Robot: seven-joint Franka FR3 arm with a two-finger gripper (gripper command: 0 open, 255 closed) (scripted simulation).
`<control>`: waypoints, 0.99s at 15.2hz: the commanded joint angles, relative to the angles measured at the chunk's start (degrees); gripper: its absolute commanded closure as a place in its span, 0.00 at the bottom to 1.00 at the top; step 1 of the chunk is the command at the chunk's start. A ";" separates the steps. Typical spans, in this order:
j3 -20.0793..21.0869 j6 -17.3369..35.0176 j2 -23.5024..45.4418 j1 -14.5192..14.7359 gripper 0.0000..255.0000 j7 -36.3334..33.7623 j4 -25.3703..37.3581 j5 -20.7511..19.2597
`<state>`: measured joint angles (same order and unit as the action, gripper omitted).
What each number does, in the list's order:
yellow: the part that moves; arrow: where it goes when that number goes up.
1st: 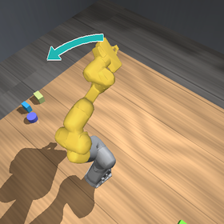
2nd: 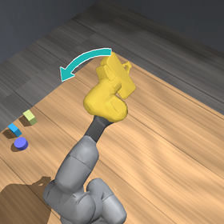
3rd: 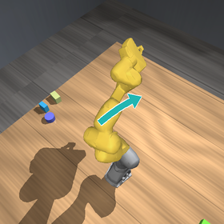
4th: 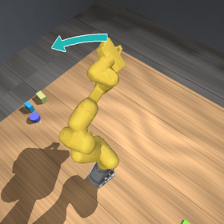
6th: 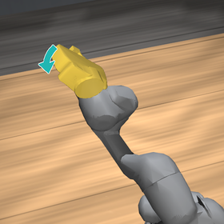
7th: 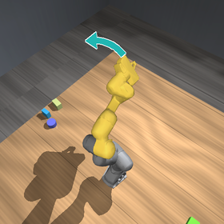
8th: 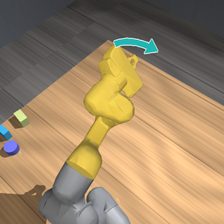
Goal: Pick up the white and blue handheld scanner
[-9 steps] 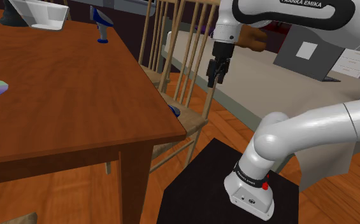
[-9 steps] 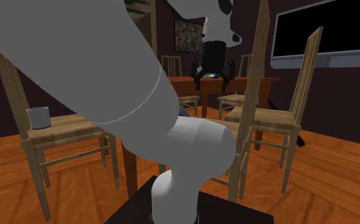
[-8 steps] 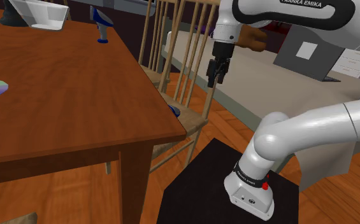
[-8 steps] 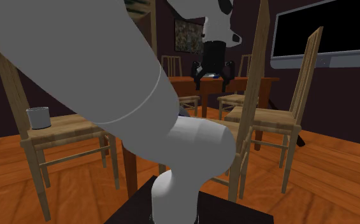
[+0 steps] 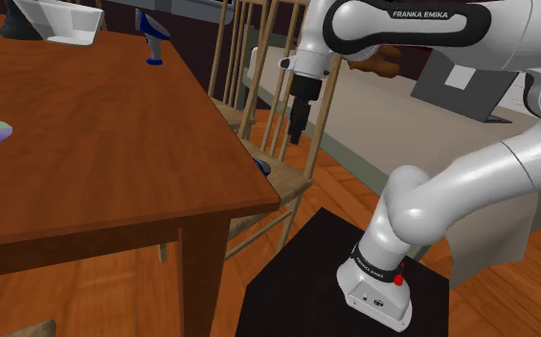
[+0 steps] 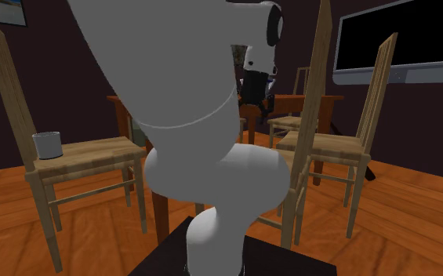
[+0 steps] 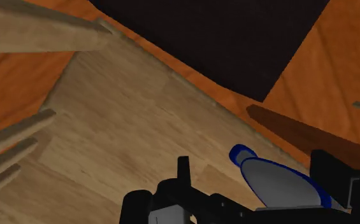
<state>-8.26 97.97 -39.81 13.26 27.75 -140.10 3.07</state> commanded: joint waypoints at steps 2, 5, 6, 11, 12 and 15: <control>-2.13 4.75 2.83 6.07 0.00 12.63 -0.55 2.32; -4.06 8.16 5.10 11.97 0.00 24.91 -0.93 4.83; -4.64 9.08 5.71 13.93 0.00 29.01 -1.06 5.70; -5.23 12.70 6.60 15.14 0.00 32.28 -3.79 6.37; -5.30 13.49 6.78 15.15 0.00 32.50 -4.43 6.42; -5.48 15.55 7.32 15.19 0.00 33.06 -6.02 6.57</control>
<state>-13.69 112.92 -32.82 28.38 60.66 -145.86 9.55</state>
